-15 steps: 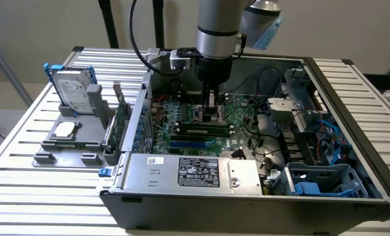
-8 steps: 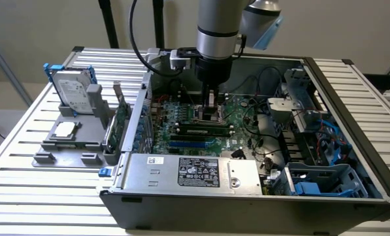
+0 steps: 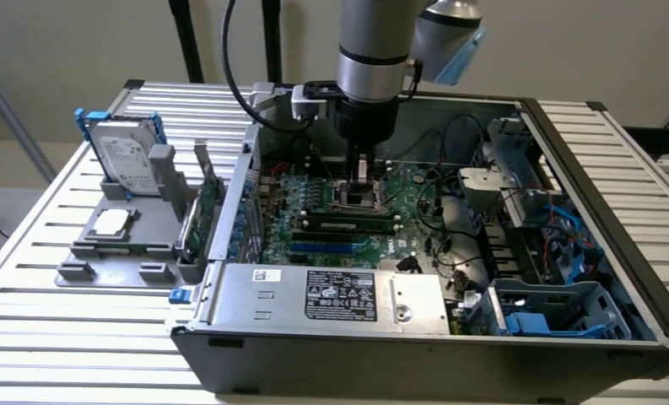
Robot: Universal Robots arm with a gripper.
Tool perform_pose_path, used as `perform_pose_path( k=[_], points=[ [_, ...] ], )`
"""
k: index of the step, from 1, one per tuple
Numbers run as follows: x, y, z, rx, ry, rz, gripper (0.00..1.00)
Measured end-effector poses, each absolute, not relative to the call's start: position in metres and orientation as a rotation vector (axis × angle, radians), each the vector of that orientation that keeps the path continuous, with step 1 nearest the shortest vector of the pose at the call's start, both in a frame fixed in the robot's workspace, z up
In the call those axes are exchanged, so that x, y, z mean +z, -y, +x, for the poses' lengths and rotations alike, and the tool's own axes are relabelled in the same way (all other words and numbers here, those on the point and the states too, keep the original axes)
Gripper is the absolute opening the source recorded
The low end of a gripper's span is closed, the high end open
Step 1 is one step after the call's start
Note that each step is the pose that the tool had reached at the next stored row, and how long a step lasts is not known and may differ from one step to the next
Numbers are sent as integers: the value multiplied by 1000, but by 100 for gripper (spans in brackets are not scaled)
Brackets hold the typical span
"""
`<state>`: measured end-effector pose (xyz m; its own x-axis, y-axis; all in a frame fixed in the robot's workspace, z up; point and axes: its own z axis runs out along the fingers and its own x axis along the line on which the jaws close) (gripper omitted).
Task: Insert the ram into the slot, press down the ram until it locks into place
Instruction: 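Press down the ram until it locks into place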
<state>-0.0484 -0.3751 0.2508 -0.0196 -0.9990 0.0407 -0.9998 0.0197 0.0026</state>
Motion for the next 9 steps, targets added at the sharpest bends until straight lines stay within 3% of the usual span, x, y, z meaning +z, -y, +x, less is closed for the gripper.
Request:
perform_pose_path(
  k=[9],
  points=[
    [251,375,-48,8,2236,2193,11]
  ],
)
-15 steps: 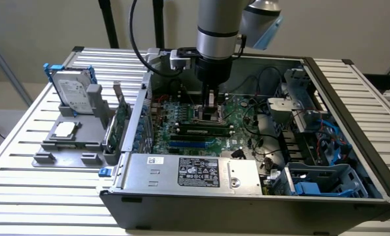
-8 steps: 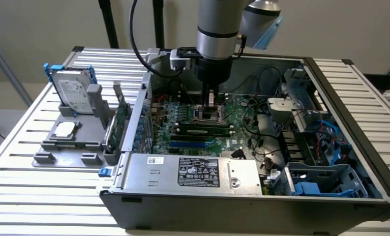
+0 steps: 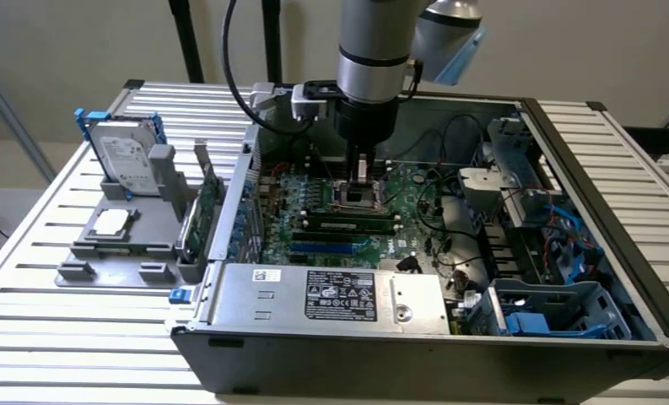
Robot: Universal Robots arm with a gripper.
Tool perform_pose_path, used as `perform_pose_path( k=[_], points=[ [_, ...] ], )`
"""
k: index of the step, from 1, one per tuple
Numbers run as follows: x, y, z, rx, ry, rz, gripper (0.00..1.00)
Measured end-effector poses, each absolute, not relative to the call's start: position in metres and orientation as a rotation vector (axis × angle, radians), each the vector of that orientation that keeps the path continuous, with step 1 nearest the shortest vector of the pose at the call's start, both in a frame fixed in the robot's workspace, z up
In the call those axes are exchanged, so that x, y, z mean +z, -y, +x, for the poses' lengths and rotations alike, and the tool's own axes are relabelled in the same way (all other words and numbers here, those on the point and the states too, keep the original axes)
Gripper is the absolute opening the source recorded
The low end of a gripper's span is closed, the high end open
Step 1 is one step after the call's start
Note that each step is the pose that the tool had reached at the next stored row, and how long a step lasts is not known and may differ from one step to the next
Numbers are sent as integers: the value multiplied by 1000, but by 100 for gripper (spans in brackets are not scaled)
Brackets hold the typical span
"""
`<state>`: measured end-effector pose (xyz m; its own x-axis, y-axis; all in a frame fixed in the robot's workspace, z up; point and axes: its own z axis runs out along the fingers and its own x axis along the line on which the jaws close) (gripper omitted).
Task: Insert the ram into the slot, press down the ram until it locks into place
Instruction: 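Press down the ram until it locks into place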
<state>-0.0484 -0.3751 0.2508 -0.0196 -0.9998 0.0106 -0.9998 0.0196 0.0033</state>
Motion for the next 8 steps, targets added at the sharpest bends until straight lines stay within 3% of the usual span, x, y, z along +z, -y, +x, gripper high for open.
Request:
perform_pose_path(
  k=[8],
  points=[
    [251,375,-48,-22,2249,2206,11]
  ],
)
